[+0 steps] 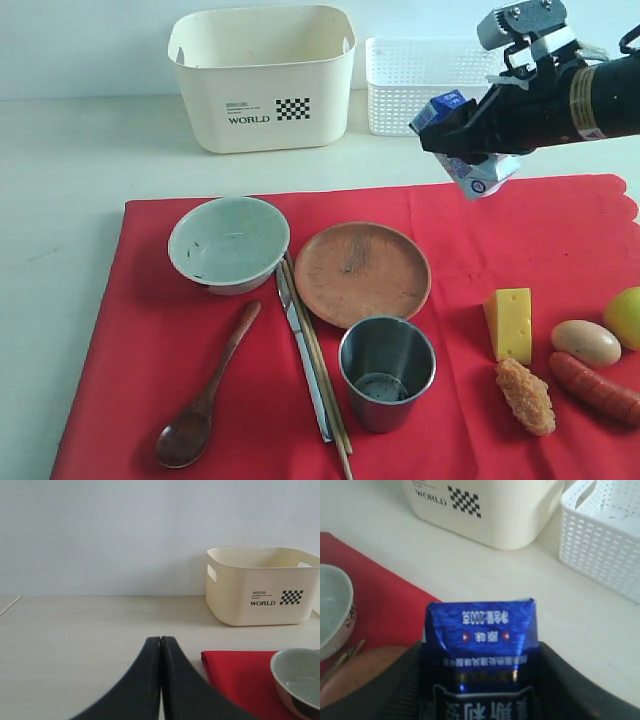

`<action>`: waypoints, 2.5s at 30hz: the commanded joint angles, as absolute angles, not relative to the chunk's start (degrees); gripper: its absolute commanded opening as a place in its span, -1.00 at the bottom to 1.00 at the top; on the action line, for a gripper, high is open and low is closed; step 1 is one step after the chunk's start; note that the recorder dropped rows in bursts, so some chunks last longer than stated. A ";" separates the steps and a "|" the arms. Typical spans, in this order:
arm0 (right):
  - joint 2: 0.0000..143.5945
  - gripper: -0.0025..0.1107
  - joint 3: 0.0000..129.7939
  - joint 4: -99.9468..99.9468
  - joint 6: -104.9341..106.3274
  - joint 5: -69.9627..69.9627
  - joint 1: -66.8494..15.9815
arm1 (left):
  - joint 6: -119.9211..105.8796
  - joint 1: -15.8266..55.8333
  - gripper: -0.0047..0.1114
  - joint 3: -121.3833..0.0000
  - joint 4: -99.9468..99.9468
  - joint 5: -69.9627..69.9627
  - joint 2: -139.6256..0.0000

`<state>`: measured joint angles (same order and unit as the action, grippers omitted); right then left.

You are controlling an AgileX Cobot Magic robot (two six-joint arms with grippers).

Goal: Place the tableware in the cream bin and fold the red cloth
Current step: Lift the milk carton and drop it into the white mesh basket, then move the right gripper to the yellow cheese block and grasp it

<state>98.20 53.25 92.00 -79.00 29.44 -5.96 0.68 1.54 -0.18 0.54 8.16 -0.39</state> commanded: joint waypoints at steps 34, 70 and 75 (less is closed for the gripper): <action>137.02 -0.48 107.23 67.27 -76.52 5.73 -5.96 | 0.83 1.46 -0.90 0.00 1.24 8.04 0.00; 99.02 -0.78 81.23 99.95 -103.32 21.55 -5.82 | 0.83 1.46 -0.90 0.00 1.24 8.04 0.00; 88.41 -0.96 66.95 99.95 -103.06 11.49 -5.82 | 0.83 1.46 -0.90 0.00 1.24 8.04 0.00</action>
<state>93.98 74.15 99.63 -102.99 17.10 -5.96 0.68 1.54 -0.18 0.54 8.16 -0.39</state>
